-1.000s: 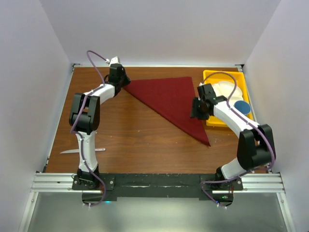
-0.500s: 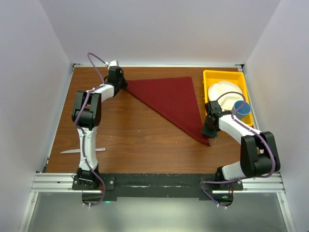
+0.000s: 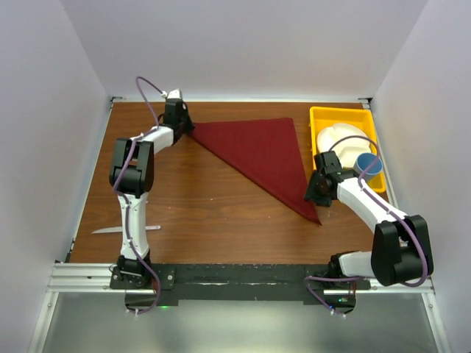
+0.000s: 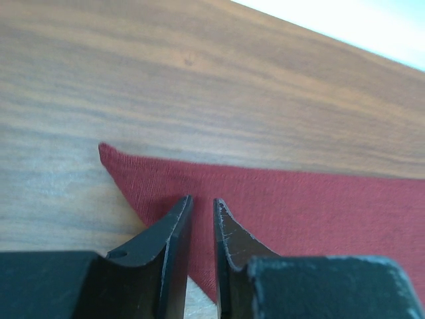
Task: Fold the napkin, place the utensils inside, and roll it up
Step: Fold the napkin
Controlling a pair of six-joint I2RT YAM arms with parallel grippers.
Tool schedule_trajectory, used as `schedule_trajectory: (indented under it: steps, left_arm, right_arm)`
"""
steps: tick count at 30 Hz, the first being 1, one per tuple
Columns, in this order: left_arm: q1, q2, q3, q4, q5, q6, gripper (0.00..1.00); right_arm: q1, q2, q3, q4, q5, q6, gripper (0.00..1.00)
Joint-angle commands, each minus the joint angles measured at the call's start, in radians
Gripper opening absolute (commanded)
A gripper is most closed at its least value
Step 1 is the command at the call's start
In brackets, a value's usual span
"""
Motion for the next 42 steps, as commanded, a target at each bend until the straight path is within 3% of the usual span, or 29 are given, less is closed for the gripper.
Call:
schedule_trajectory:
  steps: [1,4,7,13,20,27,31,36,42]
  left_arm:
    - [0.039,-0.007,0.063,0.023,0.009,0.009,0.23]
    - [0.059,0.011,0.066,0.027,0.012,0.000,0.22]
    - [0.066,0.002,0.075,0.021,0.014,0.018,0.22]
    - [0.066,-0.039,0.078,0.037,0.079,-0.005,0.22]
    - [0.065,0.043,0.156,-0.005,0.083,-0.037,0.17]
    - [0.066,0.093,0.204,-0.035,0.071,-0.046,0.11]
    - [0.066,0.102,0.210,-0.144,0.006,-0.039,0.05]
    - [0.076,0.079,0.150,-0.108,-0.031,0.027,0.05]
    - [0.076,0.080,0.234,-0.114,-0.043,0.188,0.09]
  right_arm:
    - [-0.001,-0.008,-0.063,0.053,-0.091,0.077,0.29]
    - [-0.002,-0.028,-0.124,0.057,-0.015,0.148,0.21]
    - [-0.002,-0.052,-0.141,0.008,0.074,0.186,0.20]
    - [0.018,-0.106,-0.112,0.022,0.045,0.148,0.24]
    - [0.024,-0.161,-0.127,-0.032,0.050,0.185,0.28]
    - [0.022,-0.147,-0.181,-0.009,0.059,0.222,0.21]
    - [0.021,-0.153,-0.181,-0.053,0.108,0.268,0.18]
    - [0.019,-0.186,-0.205,-0.044,0.102,0.300,0.18]
    - [0.019,-0.221,-0.150,-0.049,0.110,0.220,0.17]
